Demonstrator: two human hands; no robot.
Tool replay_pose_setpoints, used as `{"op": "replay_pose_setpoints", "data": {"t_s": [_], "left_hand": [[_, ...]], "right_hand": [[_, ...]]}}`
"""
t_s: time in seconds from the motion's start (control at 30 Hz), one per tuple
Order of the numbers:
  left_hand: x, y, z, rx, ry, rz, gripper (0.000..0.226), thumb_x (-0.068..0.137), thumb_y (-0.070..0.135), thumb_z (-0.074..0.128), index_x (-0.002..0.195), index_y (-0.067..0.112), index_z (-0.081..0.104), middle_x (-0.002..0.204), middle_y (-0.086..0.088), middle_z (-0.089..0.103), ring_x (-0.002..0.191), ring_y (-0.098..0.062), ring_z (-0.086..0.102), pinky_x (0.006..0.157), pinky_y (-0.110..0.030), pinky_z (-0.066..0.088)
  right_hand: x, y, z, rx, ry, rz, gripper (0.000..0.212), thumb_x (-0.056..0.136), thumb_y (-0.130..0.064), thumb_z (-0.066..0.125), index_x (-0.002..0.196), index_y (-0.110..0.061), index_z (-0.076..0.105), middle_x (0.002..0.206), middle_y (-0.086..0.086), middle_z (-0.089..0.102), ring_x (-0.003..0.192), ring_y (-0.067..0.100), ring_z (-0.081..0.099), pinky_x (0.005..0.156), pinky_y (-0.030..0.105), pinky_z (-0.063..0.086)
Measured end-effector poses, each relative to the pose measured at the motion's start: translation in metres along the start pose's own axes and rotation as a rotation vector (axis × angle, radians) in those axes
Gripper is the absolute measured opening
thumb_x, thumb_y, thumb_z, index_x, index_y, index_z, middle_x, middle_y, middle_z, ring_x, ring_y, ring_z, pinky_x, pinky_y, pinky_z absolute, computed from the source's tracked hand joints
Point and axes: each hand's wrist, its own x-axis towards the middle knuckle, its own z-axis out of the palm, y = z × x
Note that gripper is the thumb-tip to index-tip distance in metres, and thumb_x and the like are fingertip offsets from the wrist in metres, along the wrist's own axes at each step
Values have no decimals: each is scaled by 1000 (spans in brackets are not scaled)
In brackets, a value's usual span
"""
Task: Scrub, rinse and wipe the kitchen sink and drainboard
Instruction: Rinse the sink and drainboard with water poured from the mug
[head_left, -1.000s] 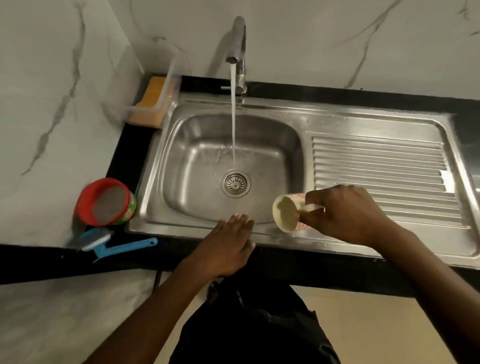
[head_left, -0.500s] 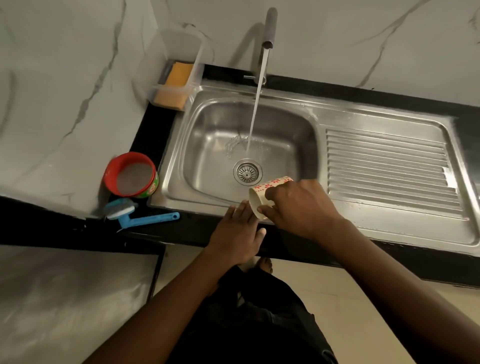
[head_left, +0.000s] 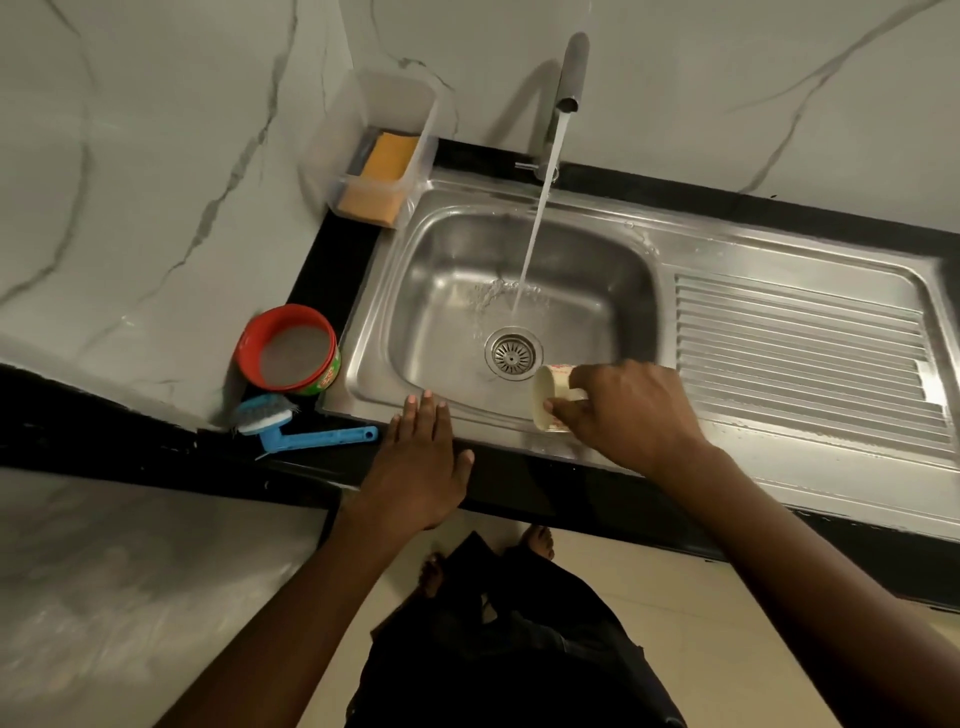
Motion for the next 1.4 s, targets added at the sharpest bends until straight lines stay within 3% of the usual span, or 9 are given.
{"op": "replay_pose_setpoints", "data": {"t_s": [0.13,0.3,0.53,0.63,0.77,0.87,0.97,1.17,1.4], "left_hand": [[-1,16,8,-51,2,-63,83,108,55,26,165,3,-6,172,-21,-13,161,-36,-10,131,-49,2],[2,22,13,-82,51,-140,85,107,53,31,164,1,-4,171,-25,-13,159,-40,-13,130,-50,-1],[22,30,15,-88,92,-84,78,108,54,19,165,4,4,174,-21,1,161,-36,-4,131,-51,3],[33,44,10,-90,59,28,72,110,51,18,166,8,8,174,-15,8,162,-31,2,132,-48,4],[50,58,-5,-149,78,74,62,111,45,25,162,10,29,168,-14,31,157,-31,23,130,-46,15],[63,64,-22,-279,202,33,48,110,41,34,138,11,58,137,-12,63,127,-30,57,106,-42,45],[76,68,-45,-387,261,-16,41,108,40,37,125,14,64,121,-9,69,112,-29,63,90,-44,54],[93,77,-95,-437,419,-85,38,109,41,35,119,20,66,111,-1,71,100,-24,65,80,-39,52],[105,85,-134,-476,557,-60,35,109,40,37,92,21,62,80,7,63,75,-15,61,65,-37,46]], "right_hand": [[23,-51,-6,-25,44,-165,43,100,-60,46,109,-25,71,103,5,75,95,28,71,68,34,38],[33,-86,-6,-74,40,-342,35,101,-48,47,99,-22,71,88,2,73,79,27,68,62,34,41],[28,-25,8,-11,-15,-160,41,102,-57,46,109,-25,71,103,5,75,93,30,71,67,34,38],[37,19,23,210,23,71,41,100,-57,50,94,-22,71,87,7,75,83,35,71,66,36,51],[55,60,31,869,-52,310,43,104,-51,50,85,-20,74,81,-4,78,70,18,76,75,46,63],[69,66,33,1156,-45,364,39,108,-42,51,100,-11,75,91,0,80,78,21,78,77,41,65],[87,64,31,1346,-26,367,38,110,-37,48,107,-7,72,96,9,79,88,33,77,79,42,64],[123,62,27,1559,-50,330,34,112,-30,44,114,-7,69,102,16,78,98,41,74,80,39,62],[149,63,22,1610,-17,317,35,112,-31,44,123,-6,66,103,11,78,88,25,75,78,33,62]]}}
